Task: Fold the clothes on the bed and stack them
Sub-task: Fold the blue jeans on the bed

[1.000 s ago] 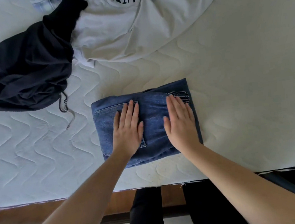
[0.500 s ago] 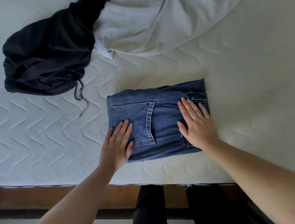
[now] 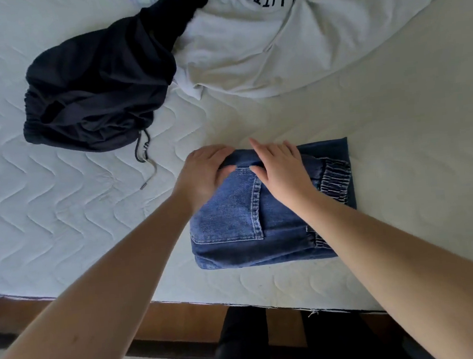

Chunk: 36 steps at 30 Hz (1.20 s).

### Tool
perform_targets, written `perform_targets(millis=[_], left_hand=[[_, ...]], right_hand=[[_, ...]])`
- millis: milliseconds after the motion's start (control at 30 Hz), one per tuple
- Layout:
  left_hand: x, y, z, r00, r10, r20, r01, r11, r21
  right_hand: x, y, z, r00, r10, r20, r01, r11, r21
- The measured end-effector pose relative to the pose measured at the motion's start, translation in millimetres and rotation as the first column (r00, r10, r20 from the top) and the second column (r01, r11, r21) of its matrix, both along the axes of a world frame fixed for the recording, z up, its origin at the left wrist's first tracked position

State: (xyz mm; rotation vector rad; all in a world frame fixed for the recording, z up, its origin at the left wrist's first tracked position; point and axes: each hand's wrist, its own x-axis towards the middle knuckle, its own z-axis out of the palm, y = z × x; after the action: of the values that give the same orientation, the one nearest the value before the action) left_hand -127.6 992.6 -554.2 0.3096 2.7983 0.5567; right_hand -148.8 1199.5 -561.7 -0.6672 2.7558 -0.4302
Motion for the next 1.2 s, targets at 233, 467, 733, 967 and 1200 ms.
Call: perform_targets(millis=[233, 467, 733, 967, 1200], left_hand=[[1, -7, -5, 1.000, -0.017, -0.001, 0.017, 0.999, 0.040], [9, -7, -11, 0.943, -0.108, -0.316, 0.135, 0.989, 0.064], [-13, 0, -18, 0.997, 0.075, 0.001, -0.075, 0.996, -0.042], [-12, 19, -35, 0.965, 0.237, -0.115, -0.258, 0.937, -0.234], [34, 19, -48, 0.973, 0.226, -0.045, -0.229, 0.925, -0.302]], right_hand=[[-4, 1, -5, 0.999, -0.041, -0.005, 0.040, 0.995, -0.096], [10, 13, -9, 0.953, -0.088, -0.289, 0.015, 0.969, -0.246], [-11, 2, -15, 0.962, -0.272, -0.038, 0.270, 0.961, -0.055], [2, -19, -14, 0.966, -0.222, -0.130, 0.211, 0.973, -0.095], [27, -28, -34, 0.997, 0.061, 0.055, -0.068, 0.989, 0.135]])
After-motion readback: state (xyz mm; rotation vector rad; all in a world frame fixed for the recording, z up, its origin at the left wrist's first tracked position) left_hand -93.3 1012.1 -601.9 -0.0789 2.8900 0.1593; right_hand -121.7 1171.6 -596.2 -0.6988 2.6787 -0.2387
